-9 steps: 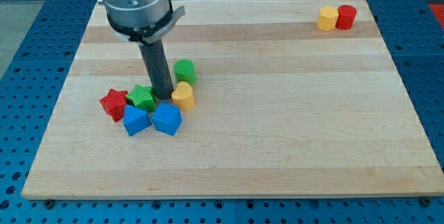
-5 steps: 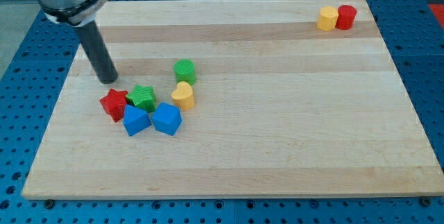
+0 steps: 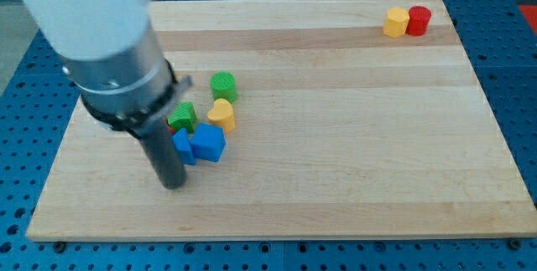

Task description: Keep the red and green stars between yellow heart and blue cube

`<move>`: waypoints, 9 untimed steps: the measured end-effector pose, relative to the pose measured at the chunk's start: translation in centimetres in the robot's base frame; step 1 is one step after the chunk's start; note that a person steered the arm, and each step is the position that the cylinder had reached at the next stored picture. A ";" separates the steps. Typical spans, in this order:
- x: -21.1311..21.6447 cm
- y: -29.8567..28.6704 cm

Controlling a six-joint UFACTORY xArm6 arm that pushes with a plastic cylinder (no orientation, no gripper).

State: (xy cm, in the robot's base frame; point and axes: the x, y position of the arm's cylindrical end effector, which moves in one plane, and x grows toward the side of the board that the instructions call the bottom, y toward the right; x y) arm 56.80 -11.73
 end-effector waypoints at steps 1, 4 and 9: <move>2.5 3.4; -2.8 -3.7; -18.5 -12.5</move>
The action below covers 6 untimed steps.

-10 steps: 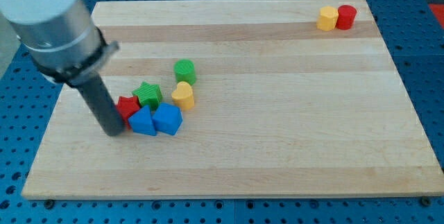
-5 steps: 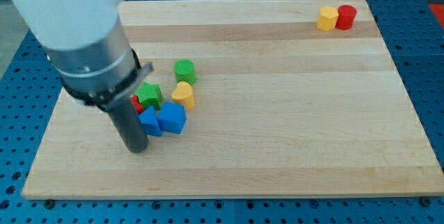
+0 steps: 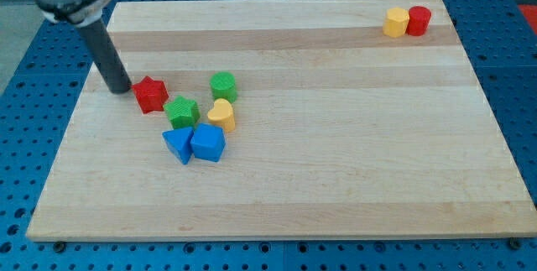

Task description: Keep the red and green stars between yellow heart and blue cube

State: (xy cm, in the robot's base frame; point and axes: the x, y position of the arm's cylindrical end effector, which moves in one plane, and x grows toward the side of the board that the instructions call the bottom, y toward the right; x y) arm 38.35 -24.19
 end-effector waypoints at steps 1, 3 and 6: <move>-2.7 0.4; -1.5 0.5; 8.7 12.6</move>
State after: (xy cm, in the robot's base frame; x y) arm 47.02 -11.55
